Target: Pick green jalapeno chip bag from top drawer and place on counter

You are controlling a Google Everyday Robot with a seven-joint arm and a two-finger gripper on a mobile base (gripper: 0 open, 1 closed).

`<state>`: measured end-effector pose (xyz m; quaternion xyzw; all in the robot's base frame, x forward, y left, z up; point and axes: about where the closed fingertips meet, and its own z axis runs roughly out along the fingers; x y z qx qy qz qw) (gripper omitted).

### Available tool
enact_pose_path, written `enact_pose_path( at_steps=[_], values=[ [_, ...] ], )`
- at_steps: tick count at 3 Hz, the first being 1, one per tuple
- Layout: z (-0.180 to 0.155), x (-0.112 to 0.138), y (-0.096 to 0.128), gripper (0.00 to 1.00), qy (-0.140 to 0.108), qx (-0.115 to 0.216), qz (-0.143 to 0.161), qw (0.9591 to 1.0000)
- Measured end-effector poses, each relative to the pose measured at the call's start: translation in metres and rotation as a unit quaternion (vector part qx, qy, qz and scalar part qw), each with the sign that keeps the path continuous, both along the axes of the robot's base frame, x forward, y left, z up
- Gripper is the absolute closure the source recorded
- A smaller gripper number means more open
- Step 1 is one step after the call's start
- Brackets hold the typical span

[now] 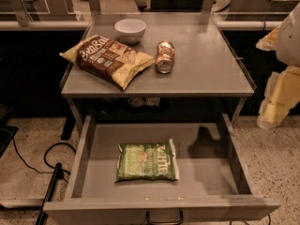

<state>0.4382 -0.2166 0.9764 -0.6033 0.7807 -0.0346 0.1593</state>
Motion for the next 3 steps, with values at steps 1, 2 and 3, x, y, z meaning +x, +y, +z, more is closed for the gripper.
enact_pose_path(
  at_steps=[1,2,3],
  values=[
    [0.000,0.000,0.000,0.00,0.000,0.000,0.000,1.0000],
    [-0.028,-0.005,0.018,0.00,0.016,0.011,0.011,0.9998],
    [-0.073,-0.011,0.052,0.00,0.044,0.024,0.029,0.9983]
  ],
)
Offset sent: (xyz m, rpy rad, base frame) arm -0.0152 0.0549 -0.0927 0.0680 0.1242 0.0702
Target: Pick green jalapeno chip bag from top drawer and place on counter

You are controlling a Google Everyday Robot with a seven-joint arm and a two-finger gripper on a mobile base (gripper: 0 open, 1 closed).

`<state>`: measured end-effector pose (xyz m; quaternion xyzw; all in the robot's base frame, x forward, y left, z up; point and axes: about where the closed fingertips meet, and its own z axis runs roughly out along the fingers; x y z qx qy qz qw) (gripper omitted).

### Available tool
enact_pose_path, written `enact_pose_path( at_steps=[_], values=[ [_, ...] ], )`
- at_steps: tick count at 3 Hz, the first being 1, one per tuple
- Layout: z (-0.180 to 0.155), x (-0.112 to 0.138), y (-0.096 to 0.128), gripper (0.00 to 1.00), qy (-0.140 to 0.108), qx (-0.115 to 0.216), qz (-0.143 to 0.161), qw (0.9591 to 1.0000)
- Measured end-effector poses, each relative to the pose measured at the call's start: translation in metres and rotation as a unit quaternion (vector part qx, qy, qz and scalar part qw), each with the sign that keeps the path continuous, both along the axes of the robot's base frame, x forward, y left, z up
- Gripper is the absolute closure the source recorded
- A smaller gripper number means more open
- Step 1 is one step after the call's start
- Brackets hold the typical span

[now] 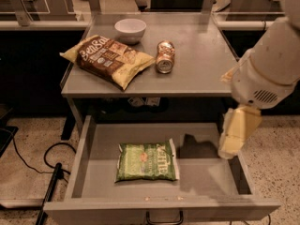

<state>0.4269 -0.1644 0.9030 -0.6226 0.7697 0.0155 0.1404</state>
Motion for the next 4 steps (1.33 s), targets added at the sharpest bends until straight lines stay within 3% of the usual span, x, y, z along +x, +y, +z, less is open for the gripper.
enact_pose_path(
  at_steps=[1,2,3,4],
  values=[
    [-0.043,-0.009,0.037,0.00,0.038,0.020,0.023,0.9988],
    [-0.043,-0.009,0.037,0.00,0.038,0.020,0.023,0.9988],
    [-0.074,-0.008,0.056,0.00,0.046,0.038,0.032,0.9977],
    [-0.127,0.003,0.092,0.00,0.057,0.047,0.063,0.9953]
  ],
)
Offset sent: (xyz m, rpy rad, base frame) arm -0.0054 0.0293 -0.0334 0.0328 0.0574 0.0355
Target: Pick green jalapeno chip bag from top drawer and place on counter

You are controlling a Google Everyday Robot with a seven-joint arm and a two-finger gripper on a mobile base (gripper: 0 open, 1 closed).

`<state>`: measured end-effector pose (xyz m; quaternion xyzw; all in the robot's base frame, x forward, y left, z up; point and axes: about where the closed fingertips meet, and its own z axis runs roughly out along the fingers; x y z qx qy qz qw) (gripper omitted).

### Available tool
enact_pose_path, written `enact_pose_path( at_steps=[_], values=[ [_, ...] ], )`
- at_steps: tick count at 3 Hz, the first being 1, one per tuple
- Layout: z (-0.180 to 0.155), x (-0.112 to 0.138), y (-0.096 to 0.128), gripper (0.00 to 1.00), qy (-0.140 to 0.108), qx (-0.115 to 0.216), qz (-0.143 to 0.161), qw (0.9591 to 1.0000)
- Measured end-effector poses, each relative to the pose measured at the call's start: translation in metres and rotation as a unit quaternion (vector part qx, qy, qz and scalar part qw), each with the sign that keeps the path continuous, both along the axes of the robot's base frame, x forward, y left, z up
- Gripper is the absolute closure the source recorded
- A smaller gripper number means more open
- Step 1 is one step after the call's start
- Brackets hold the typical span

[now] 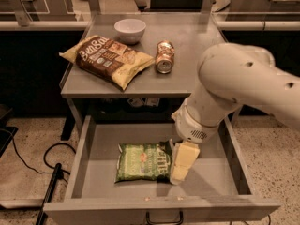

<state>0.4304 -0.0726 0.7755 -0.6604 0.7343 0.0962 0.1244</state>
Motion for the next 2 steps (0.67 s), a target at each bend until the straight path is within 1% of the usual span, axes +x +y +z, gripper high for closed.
enact_pose_path(
  at_steps=[1,2],
  values=[
    [-0.0364,0.0147,0.0248,0.00,0.001,0.001,0.027,0.9996],
    [-0.0364,0.0147,0.0248,0.00,0.001,0.001,0.027,0.9996]
  ],
)
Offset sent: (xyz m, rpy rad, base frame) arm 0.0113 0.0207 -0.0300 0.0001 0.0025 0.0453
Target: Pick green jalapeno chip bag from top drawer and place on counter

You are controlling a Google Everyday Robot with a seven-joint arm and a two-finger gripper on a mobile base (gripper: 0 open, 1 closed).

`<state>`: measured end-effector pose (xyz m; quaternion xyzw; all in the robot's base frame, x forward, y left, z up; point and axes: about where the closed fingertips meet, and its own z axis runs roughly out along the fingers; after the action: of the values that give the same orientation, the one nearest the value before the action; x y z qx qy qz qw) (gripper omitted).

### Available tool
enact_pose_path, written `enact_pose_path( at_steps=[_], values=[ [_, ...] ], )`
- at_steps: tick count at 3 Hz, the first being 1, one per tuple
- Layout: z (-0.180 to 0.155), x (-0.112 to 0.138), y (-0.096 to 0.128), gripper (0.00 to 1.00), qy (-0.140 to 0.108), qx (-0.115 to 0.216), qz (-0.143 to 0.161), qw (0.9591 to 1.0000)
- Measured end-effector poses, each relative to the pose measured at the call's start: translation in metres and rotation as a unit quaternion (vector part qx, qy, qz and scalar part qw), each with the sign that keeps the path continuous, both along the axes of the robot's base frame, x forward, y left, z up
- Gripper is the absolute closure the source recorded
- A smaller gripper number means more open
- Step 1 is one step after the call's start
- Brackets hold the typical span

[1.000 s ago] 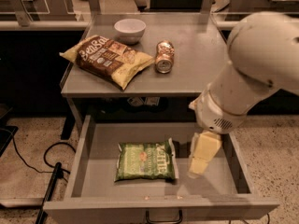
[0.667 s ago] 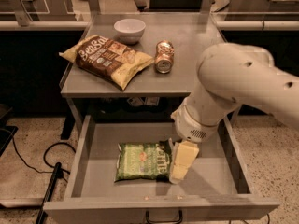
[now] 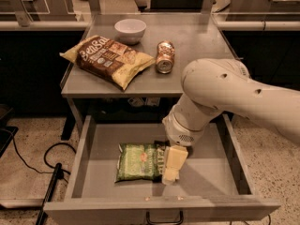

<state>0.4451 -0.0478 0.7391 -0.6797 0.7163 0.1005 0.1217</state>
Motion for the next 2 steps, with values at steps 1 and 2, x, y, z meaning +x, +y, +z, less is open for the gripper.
enact_pose_path(
  at_steps=[1,2],
  values=[
    [-0.018,0.010,0.013,0.00,-0.009,0.008,-0.011,0.9999],
    [-0.039,0.025,0.029,0.00,-0.019,0.011,-0.010,0.9997]
  ],
)
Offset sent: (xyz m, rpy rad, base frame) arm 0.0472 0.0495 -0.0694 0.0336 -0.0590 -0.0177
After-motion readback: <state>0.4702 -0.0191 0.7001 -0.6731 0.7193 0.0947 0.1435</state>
